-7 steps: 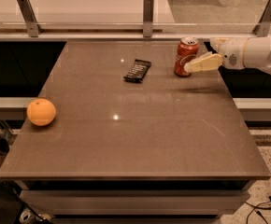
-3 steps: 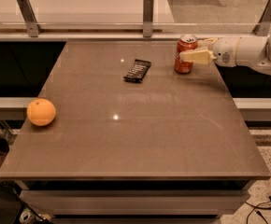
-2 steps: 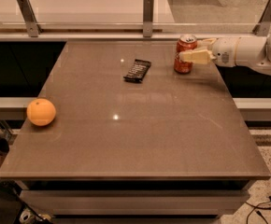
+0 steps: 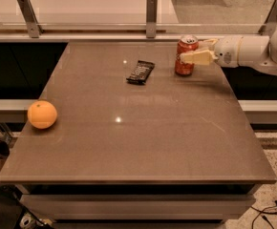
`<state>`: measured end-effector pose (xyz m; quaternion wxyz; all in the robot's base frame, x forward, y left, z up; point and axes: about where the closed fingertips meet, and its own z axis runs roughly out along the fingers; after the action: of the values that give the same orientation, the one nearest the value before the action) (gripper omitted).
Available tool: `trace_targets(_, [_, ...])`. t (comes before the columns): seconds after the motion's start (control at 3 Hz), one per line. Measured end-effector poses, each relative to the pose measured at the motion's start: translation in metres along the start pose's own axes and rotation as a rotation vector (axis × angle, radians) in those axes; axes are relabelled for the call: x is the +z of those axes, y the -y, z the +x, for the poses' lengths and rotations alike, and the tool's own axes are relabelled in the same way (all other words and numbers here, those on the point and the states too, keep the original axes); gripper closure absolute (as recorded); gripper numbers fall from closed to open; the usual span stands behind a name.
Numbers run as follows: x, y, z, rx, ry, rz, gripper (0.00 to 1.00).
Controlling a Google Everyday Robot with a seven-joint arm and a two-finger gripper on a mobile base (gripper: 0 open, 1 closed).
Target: Move coke can near orange
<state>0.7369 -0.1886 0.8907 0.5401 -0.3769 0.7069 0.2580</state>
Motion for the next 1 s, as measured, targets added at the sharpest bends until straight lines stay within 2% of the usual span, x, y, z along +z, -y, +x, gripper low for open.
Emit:
trace_targets(0.33, [0.0, -0.014, -0.012, -0.015, 0.0, -0.023, 1.0])
trace_targets(1.0, [0.003, -0.065, -0.03, -0.065, -0.023, -0.043, 1.0])
